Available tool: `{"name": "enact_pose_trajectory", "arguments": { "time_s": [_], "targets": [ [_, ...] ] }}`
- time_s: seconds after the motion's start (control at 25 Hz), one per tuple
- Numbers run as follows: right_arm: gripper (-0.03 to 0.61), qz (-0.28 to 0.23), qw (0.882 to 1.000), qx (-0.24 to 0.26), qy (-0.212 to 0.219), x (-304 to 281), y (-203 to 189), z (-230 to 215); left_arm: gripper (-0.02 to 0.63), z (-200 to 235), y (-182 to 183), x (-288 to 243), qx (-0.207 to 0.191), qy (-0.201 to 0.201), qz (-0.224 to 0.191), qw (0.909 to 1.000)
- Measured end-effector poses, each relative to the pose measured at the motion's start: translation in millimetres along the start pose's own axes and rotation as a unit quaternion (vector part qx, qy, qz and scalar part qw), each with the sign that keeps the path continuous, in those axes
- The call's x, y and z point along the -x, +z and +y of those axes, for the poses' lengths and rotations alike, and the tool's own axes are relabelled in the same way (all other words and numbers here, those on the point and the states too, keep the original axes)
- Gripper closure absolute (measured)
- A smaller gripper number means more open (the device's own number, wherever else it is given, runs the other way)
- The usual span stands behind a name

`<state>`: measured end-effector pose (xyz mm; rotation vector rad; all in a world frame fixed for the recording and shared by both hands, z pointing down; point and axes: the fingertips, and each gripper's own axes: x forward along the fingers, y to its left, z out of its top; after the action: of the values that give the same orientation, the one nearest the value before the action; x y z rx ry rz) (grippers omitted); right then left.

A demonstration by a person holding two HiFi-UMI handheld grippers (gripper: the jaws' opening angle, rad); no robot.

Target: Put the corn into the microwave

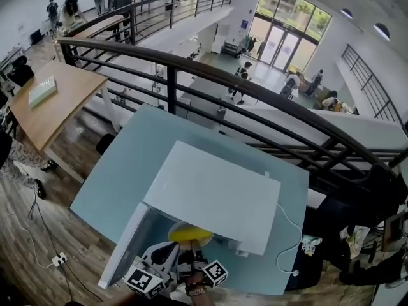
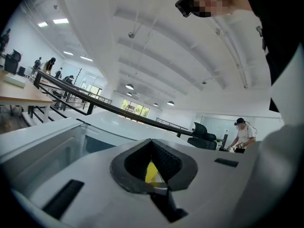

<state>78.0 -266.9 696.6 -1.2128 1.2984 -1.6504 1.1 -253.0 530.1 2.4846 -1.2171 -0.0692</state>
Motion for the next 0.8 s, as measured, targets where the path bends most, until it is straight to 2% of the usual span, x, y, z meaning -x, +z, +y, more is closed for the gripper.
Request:
{"name": "enact_pose_trajectory", "arguments": {
  "time_s": [0.28,0.8],
  "targets": [
    [0.546,-0.021,1.000,-0.008,-0.020,-25.7,4.2,-5.2,0.611,19.9,-2.0,-7.2,0.005,0.003,-0.005,1.0000],
    [0.546,-0.064,0.997,-0.025,-0.026,-50.3,21.1,-20.2,0.611,31.0,1.4,-19.6,0.003,0.002,0.002,1.0000]
  ]
}}
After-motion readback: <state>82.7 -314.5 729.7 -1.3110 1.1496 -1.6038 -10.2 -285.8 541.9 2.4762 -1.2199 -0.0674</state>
